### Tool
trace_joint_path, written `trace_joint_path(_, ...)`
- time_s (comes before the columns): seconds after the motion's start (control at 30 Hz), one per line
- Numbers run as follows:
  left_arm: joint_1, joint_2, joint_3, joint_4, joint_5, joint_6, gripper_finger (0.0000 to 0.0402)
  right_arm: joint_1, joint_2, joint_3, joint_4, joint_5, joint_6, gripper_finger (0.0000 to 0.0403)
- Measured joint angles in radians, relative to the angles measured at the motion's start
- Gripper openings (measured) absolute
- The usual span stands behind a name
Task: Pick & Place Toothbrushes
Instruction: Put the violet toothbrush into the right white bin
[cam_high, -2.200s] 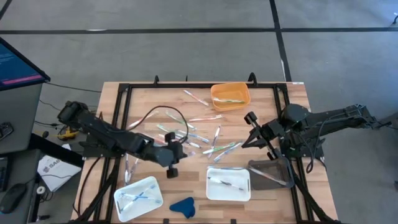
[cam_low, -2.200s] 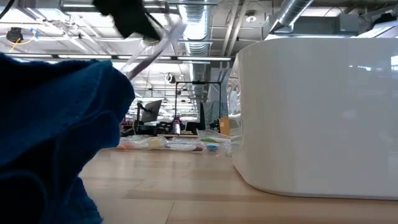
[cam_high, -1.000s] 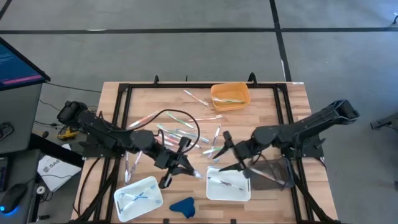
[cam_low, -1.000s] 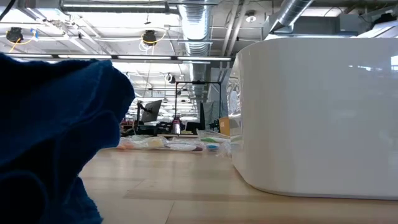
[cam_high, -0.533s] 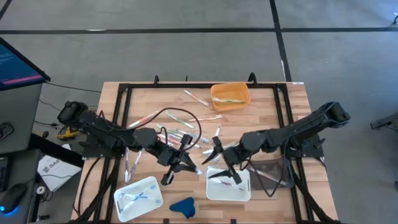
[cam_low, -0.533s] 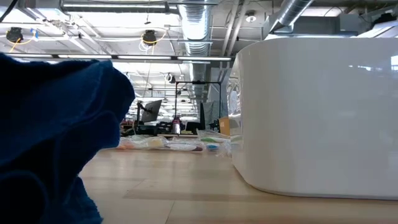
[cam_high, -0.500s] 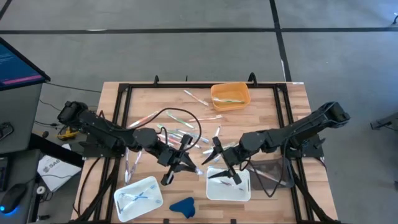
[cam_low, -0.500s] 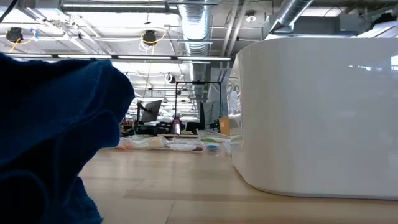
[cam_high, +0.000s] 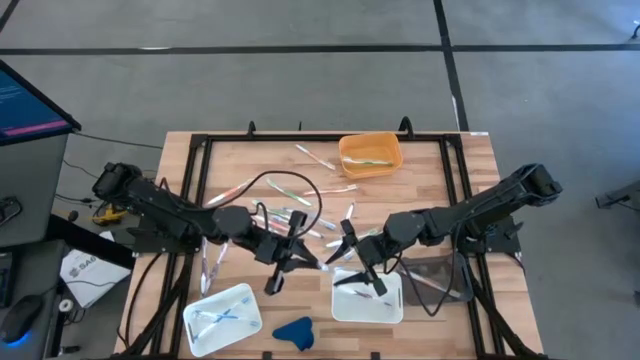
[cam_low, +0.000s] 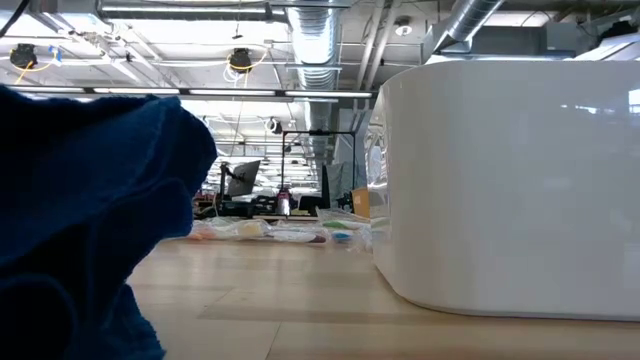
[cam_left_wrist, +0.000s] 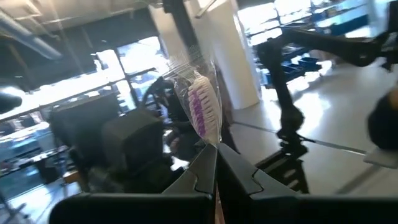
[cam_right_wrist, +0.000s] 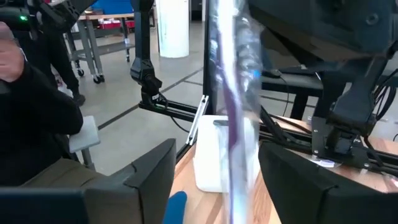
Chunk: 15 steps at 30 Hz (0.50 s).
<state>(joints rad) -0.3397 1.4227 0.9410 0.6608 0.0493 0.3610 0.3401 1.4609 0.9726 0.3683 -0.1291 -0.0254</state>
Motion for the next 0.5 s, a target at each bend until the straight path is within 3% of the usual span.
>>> trace_joint_path(0.13, 0.007, 0.000, -0.031, 0.070, -0.024, 0.001, 0.0000, -0.001, 0.000, 0.000, 0.002, 0.000, 0.000, 0.0200)
trace_joint_path(0.5, 0.010, 0.000, -0.033, 0.071, -0.045, -0.001, 0.0000, -0.016, 0.000, 0.000, 0.010, 0.000, 0.000, 0.0124)
